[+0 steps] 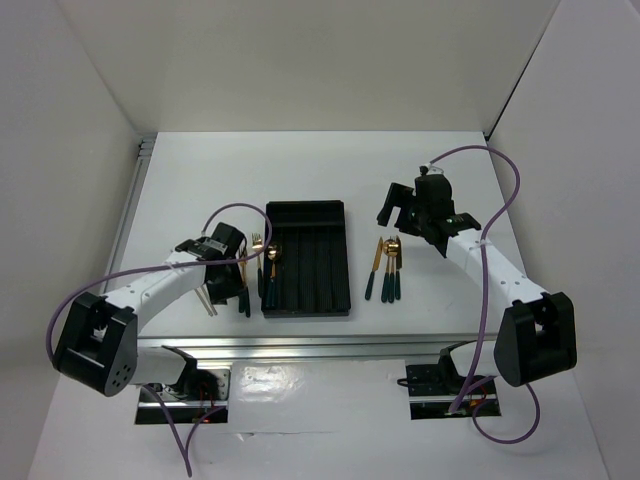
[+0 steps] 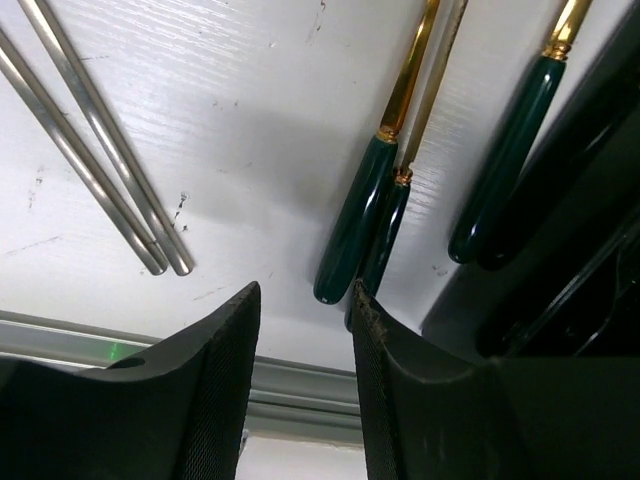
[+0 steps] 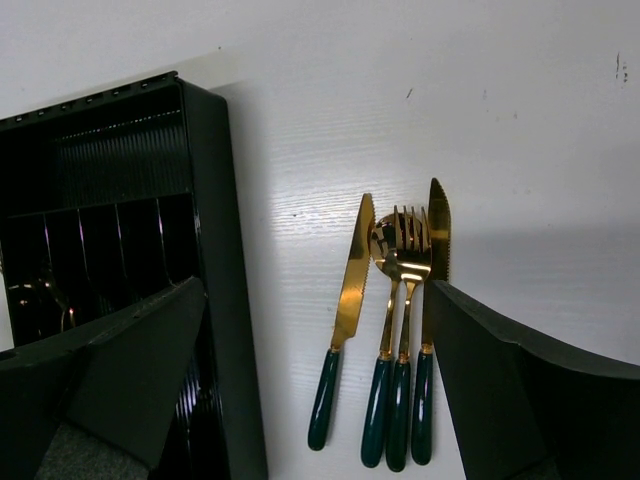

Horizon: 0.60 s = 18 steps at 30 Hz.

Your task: Sort the eating utensils into containers

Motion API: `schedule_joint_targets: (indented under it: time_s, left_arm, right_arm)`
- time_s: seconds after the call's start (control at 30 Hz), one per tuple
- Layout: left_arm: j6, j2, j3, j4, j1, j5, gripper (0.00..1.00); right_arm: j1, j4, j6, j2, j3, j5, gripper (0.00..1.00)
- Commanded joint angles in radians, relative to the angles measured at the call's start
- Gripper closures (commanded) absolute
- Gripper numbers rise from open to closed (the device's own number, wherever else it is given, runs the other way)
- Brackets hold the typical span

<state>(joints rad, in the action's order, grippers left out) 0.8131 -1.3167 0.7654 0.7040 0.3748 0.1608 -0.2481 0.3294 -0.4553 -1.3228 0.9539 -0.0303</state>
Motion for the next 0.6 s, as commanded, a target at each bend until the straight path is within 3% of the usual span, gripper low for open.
schedule_joint_targets:
  time_s: [0.0, 0.57]
  left_arm:
    - [0.018, -0.016, -0.026, -0.037, -0.004, 0.017, 0.52]
    - [-0.009, -0.065, -0.067, -0.136, -0.004, -0.033, 0.53]
  right_arm:
    - [0.006, -0.020, 0.009, 0.016, -0.003, -0.014, 0.00]
    - [0.006, -0.020, 0.009, 0.016, -0.003, -0.014, 0.00]
